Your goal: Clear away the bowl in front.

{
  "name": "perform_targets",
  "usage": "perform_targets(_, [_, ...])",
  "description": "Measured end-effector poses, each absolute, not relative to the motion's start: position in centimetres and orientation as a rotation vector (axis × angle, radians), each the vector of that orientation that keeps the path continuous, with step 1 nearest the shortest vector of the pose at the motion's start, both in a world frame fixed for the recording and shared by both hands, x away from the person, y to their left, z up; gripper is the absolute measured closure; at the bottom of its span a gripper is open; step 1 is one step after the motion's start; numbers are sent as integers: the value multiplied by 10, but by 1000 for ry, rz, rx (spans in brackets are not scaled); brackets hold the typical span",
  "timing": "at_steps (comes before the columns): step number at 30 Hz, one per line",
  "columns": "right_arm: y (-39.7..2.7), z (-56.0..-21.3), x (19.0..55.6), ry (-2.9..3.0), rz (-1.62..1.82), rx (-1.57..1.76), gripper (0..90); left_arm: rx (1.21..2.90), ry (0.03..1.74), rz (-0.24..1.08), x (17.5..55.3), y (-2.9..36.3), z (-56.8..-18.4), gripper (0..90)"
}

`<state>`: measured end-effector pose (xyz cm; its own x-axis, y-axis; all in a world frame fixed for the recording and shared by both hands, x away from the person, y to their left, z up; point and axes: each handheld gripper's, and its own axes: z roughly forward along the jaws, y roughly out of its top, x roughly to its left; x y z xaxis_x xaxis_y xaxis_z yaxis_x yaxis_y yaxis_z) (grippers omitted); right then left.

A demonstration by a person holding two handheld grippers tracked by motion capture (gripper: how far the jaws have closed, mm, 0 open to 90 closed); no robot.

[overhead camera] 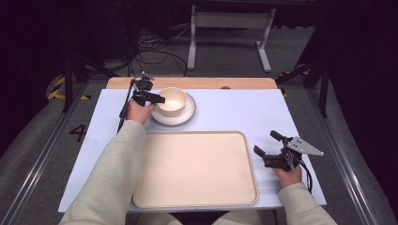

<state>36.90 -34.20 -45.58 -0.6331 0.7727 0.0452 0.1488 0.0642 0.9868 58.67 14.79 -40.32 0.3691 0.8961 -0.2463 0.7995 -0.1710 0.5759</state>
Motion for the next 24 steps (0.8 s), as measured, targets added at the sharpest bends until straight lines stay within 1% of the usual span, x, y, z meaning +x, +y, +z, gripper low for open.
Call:
perform_targets(5, [-342,-456,369,1843,1606,916,14,2019,1482,211,588,147,-406,485])
perform_targets(7, [-342,-456,369,1843,1606,916,13,2033,1506,229,589,145,-408,537])
perform_targets(9, [-342,-456,369,1844,1607,916,14,2034,1515,240,589,145,-409,571])
perform_targets(10, [-342,-456,369,1844,1607,916,14,2026,1519,231,589,145,-409,571])
perform_targets(11, [-342,-456,369,1846,1606,916,13,2024,1521,227,589,144,-408,611])
perform_targets(13, [-342,-456,369,1846,1606,916,14,2028,1522,229,589,143,-407,655])
perform_targets(14, [-342,-456,369,1846,1606,916,14,2028,1525,228,589,142,-407,655])
perform_targets(19, [-342,-456,369,1846,1608,915,14,2059,1550,309,589,134,-405,741])
perform_targets(20, [-342,-456,369,1847,1607,914,14,2062,1555,311,589,133,-405,768])
perform_targets(24, [-342,-456,369,1848,1609,914,15,2034,1601,285,591,134,-404,792])
